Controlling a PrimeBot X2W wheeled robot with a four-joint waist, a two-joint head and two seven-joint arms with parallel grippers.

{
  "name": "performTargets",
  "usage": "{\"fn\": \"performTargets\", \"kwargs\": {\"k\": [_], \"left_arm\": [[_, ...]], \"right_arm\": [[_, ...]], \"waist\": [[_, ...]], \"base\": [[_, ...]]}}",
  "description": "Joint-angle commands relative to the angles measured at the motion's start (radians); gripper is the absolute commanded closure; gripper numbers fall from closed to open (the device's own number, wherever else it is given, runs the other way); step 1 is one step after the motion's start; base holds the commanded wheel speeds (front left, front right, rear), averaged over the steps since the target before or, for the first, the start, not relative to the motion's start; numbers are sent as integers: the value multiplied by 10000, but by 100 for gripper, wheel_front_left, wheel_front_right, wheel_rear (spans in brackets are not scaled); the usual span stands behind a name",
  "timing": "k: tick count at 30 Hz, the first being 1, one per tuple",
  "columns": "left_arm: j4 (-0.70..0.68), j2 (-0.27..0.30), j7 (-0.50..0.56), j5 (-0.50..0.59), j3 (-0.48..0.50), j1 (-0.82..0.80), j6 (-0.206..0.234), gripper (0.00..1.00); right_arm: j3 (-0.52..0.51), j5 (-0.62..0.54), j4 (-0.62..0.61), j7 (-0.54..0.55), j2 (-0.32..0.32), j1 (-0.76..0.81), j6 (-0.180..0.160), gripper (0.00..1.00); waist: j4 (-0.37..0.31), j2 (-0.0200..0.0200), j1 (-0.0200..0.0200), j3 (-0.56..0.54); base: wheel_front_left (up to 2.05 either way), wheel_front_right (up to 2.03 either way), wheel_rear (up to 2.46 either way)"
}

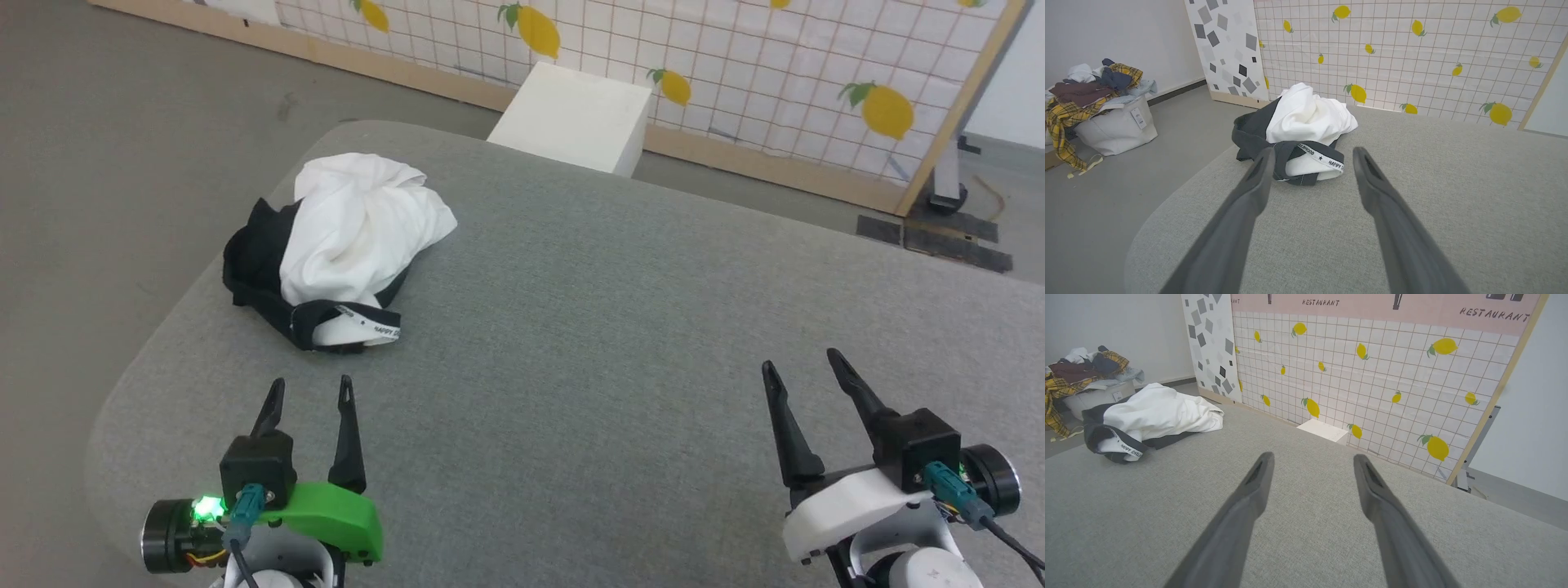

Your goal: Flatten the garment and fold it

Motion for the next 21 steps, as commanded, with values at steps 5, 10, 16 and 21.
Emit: {"fn": "performTargets", "kwargs": {"k": [5,10,16,21], "left_arm": [[88,102,-203,-231,-51,-100,142,0],[130,109,-308,-330,-75,-83,222,0],[204,113,-431,-394,-153,-88,313,0],[247,131,-530,-440,-186,-99,393,0]], "right_arm": [[61,-59,80,-170,13,-203,-10,0],[101,-69,114,-244,14,-234,-10,0],[101,-85,150,-331,15,-268,-11,0],[98,-84,192,-413,16,-308,-12,0]], "waist": [[337,0,0,-4],[553,0,0,16],[797,0,0,30],[991,0,0,34]], "base": [[0,0,0],[0,0,0],[0,0,0],[0,0,0]]}}
